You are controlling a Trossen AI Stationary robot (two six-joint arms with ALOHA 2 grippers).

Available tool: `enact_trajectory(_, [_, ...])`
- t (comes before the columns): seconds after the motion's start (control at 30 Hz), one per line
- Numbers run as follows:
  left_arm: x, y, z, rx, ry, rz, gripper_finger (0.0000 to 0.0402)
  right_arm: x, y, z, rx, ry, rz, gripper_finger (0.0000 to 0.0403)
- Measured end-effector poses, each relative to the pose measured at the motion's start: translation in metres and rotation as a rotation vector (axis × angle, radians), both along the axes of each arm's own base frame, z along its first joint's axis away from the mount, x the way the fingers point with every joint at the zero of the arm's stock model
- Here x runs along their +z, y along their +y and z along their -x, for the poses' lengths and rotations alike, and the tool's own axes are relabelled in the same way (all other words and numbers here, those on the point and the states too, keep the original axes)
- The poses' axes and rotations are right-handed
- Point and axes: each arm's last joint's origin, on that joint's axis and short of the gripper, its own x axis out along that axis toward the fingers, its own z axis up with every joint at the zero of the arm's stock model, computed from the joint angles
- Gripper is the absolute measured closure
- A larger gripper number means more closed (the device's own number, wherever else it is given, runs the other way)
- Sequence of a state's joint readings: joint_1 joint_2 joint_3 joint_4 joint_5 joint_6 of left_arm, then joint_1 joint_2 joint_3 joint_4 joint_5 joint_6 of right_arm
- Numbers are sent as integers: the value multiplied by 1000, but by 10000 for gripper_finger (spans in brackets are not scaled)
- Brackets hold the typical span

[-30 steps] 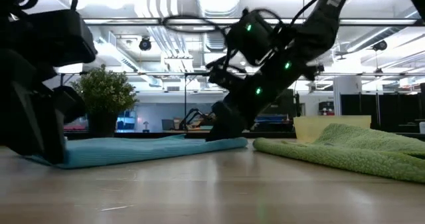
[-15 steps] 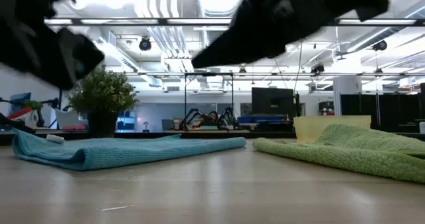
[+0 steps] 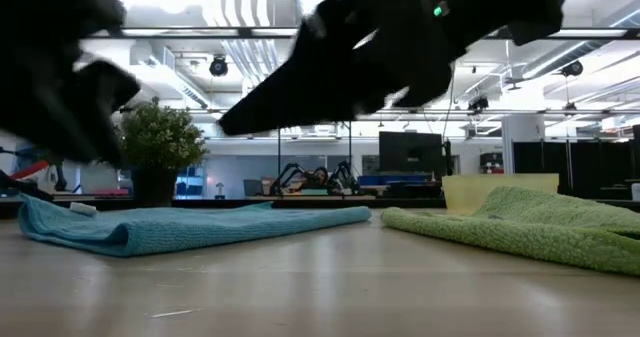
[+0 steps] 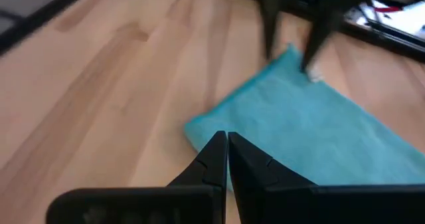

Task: Roll microfiber towels into tight, uniform cylinder then place into a basket
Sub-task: Fold the blue microfiber towel

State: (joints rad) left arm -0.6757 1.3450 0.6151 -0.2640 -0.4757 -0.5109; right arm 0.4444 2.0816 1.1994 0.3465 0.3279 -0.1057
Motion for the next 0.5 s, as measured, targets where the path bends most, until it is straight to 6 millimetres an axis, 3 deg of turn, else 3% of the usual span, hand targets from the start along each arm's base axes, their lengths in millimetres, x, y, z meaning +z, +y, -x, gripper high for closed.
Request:
enact_trajectory(0.23, [-22, 0, 12, 1, 236, -14, 270, -16, 19, -26, 89, 155, 202, 380])
enact_trajectory(0.5, [-28, -6, 14, -29, 270, -26, 270, -5, 24, -39, 91, 167, 226, 297])
